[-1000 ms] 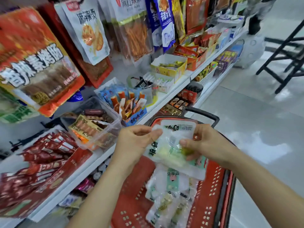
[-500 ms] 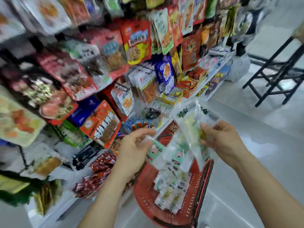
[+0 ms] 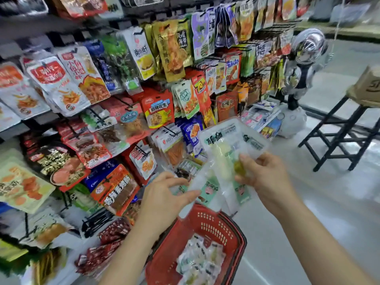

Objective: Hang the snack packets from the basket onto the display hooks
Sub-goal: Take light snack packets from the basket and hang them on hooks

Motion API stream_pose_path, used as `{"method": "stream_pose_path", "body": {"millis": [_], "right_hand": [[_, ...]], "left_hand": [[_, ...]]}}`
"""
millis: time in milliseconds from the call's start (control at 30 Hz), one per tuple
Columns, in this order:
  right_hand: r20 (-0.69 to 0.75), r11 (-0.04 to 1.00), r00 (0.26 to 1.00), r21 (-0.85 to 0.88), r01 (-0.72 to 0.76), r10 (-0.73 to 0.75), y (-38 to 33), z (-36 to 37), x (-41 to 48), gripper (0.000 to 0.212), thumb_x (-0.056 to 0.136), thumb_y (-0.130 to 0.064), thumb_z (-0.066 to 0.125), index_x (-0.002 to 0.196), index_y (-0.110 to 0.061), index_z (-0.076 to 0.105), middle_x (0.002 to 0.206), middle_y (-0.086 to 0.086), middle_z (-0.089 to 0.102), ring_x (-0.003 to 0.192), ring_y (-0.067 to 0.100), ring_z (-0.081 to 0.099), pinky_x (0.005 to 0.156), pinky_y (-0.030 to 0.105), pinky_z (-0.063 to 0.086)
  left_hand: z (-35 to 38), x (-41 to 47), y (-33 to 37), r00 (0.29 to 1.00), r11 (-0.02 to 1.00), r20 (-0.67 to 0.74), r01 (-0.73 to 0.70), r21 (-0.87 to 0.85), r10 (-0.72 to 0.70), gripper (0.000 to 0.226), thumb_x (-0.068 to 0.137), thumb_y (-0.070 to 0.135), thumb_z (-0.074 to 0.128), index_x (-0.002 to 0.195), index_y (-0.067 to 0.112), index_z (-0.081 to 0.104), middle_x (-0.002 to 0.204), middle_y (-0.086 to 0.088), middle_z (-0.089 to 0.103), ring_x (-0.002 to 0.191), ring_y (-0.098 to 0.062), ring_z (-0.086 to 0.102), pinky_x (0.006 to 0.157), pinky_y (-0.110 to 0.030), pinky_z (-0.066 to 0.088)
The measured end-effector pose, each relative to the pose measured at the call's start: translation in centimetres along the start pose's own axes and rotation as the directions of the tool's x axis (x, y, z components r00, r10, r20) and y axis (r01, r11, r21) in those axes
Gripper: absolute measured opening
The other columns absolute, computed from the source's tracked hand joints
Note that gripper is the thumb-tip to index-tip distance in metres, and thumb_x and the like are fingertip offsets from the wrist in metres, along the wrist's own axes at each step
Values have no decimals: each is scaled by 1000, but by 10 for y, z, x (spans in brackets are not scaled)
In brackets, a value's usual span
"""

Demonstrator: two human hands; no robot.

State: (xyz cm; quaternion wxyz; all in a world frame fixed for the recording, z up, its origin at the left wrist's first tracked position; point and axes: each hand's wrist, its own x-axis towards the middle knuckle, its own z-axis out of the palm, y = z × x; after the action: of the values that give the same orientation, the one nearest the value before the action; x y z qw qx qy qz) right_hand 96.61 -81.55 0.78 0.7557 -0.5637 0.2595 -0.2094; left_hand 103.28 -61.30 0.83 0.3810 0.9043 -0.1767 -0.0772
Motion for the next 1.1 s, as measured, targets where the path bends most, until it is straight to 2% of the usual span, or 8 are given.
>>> {"method": "stream_pose_path", "body": {"millis": [133, 233, 333, 467, 633, 800, 933, 1100], "right_hand": [[116, 995, 993, 101, -1, -11, -50, -26, 31, 6, 91, -7, 62, 92, -11, 67, 76, -4, 71, 71, 10, 69, 55, 24, 56], [159, 992, 987, 122, -17, -2, -78, -34, 50, 8, 92, -10, 61, 86, -11, 64, 74, -2, 70, 69, 13, 69, 56, 25, 58], [175, 1000, 984, -12, 19, -17, -98, -35, 65, 16, 93, -12, 61, 78, -9, 55, 65, 0, 60, 60, 14, 68, 62, 40, 60], [270, 925, 957, -325, 196, -108, -107, -38, 90, 3, 96, -17, 59, 97, -17, 62, 79, 12, 61, 55, 10, 66, 62, 51, 60], [417, 811, 904, -496, 312, -93, -125, -26, 120, 24, 88, -20, 69, 108, -26, 57, 103, 8, 61, 73, 21, 70, 59, 41, 60], [692, 273, 676, -619, 736, -253, -149, 2, 119, 6, 88, -20, 69, 86, -26, 69, 85, -5, 68, 80, 19, 65, 71, 41, 55], [859, -196, 502, -512, 836, -103, -172, 30, 115, 15, 95, -22, 56, 93, -27, 70, 95, -9, 67, 91, 16, 61, 71, 33, 50], [938, -398, 340, -285, 872, 74, -181, 77, 123, 14, 92, -16, 53, 83, -25, 58, 88, -3, 62, 91, 22, 60, 62, 32, 47]], "left_hand": [[31, 10, 49, 997, 988, -28, 70, -141, -75, 24, 77, 38, 76, 80, 14, 76, 79, 28, 47, 76, 8, 48, 75, -18, 32], [43, 17, 78, 986, 940, -147, 22, -341, -76, 29, 83, 23, 73, 54, 16, 69, 60, 14, 54, 58, 2, 51, 63, -18, 38], [40, 27, 95, 944, 908, -303, -9, -420, -131, 33, 83, 19, 72, 50, 21, 68, 62, 12, 55, 67, -4, 52, 74, -19, 42], [19, 41, 108, 886, 945, -447, -28, -326, -128, 21, 84, 26, 71, 63, 22, 70, 85, 6, 65, 87, -12, 60, 79, -26, 44], [-19, 50, 112, 868, 992, -491, -115, -52, 75, 12, 85, 18, 69, 74, 19, 70, 89, 24, 62, 88, 17, 54, 74, 2, 36], [-46, 60, 108, 894, 980, -403, -181, 76, 197, 10, 85, 17, 71, 75, 20, 71, 82, 27, 62, 79, 18, 55, 69, -2, 39], [-63, 73, 108, 919, 969, -327, -168, 182, 221, 9, 91, 24, 63, 87, 22, 71, 86, 25, 61, 85, 14, 53, 72, 2, 34], [-60, 97, 126, 921, 928, -223, -255, 272, 319, 13, 91, 26, 62, 92, 20, 74, 86, 18, 65, 84, 5, 56, 76, -8, 40]]}}
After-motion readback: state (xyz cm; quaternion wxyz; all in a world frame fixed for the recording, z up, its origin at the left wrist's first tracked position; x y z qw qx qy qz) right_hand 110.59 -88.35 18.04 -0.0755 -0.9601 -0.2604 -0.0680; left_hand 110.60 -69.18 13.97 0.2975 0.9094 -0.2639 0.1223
